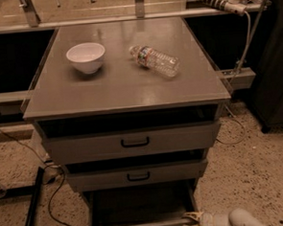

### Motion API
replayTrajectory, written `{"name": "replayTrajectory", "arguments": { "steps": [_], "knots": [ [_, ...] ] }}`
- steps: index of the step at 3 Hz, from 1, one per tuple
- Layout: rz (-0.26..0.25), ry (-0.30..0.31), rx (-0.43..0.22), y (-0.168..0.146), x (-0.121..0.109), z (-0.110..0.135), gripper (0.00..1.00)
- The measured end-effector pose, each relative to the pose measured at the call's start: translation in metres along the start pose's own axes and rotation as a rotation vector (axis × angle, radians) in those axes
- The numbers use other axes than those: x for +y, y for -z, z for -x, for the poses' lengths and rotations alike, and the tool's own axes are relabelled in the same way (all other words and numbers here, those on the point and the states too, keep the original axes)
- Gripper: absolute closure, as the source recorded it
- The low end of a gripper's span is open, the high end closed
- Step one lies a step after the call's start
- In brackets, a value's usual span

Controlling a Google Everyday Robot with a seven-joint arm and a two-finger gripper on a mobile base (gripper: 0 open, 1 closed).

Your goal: Open bottom drawer

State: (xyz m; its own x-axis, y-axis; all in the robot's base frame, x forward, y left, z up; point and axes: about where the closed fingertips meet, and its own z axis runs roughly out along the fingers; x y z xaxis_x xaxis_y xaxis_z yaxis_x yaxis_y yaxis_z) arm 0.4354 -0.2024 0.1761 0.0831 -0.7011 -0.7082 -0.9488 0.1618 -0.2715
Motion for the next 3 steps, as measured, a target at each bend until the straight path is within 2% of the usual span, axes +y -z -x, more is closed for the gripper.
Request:
{"name": "replayTrajectory", "arguments": {
  "steps": [1, 2, 3],
  "knots": [
    [0.000, 0.000, 0.000, 0.004, -0.002, 0.004, 1.00],
    [0.026, 0.002, -0.007, 0.007, 0.018, 0.004, 1.00],
    [0.026, 0.002, -0.007, 0.010, 0.016, 0.008, 0.82]
  ]
}}
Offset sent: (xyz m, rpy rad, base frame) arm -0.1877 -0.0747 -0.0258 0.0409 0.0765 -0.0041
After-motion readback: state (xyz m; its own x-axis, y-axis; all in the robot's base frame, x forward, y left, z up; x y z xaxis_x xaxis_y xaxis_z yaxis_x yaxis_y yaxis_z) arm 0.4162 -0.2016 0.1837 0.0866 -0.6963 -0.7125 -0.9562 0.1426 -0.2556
